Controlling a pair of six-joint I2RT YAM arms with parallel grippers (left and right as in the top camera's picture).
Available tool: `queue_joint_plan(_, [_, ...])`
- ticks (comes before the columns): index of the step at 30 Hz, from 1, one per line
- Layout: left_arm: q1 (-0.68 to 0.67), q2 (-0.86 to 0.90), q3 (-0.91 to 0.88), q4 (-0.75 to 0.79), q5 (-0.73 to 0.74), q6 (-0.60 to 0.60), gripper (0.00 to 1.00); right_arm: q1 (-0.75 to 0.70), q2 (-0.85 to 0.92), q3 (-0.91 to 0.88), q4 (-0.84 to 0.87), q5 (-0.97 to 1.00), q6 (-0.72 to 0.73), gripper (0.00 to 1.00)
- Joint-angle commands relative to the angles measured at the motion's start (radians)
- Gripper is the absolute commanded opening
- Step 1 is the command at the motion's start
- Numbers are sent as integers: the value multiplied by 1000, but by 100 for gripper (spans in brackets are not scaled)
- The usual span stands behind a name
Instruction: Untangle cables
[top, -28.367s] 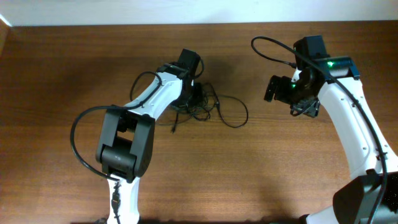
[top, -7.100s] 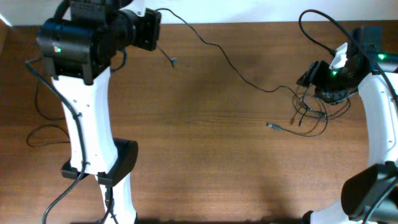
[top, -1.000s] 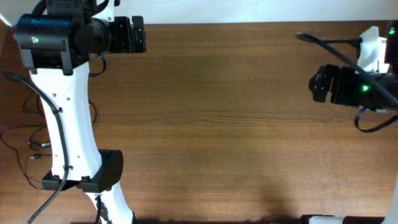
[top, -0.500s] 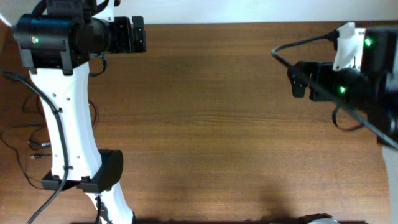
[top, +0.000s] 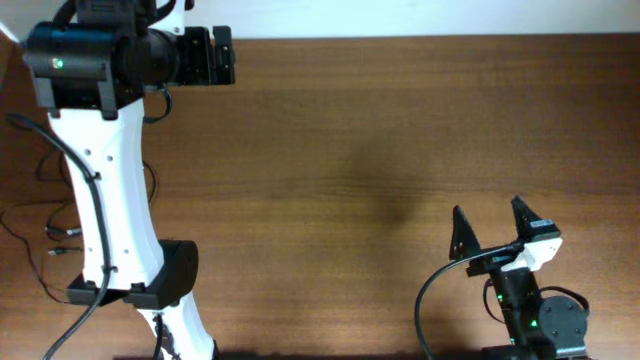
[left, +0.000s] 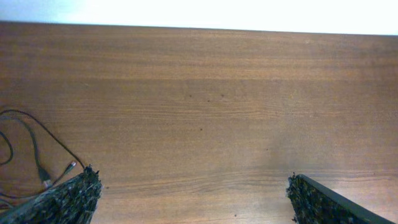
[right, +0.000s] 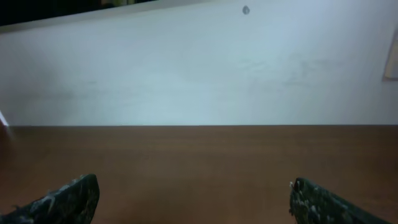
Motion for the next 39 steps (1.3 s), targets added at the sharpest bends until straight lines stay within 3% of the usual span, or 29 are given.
queue_joint_plan(1, [-3,6,-1,-1,10,12,99,-7,-69,-72,16,79,-2,99])
queue_joint_plan(5, [-3,6,-1,-1,10,12,99,-7,-135,-200,7,102,-2,99])
queue_joint_plan(25, [-13,-24,-53,15,3,16,99,-7,-135,-200,-44,102,-2,99])
queue_joint_plan(27, [-26,-175,-378,241,8,16,99,-7,-135,-200,-44,102,-2,99])
queue_joint_plan(29, [-26,-392,-820,536,11,16,99,-7,-135,-200,-44,102,-2,99])
queue_joint_plan(32, [-26,-629,-1174,812,10,27,99,-7,-135,-200,-45,101,-2,99])
queue_joint_plan(36, [-25,-979,-1575,1036,10,195,99,-7,-135,-200,-44,102,-2,99])
queue_joint_plan(39, [-14,-1262,-1955,1341,10,198,99,-7,-135,-200,-44,101,-2,98])
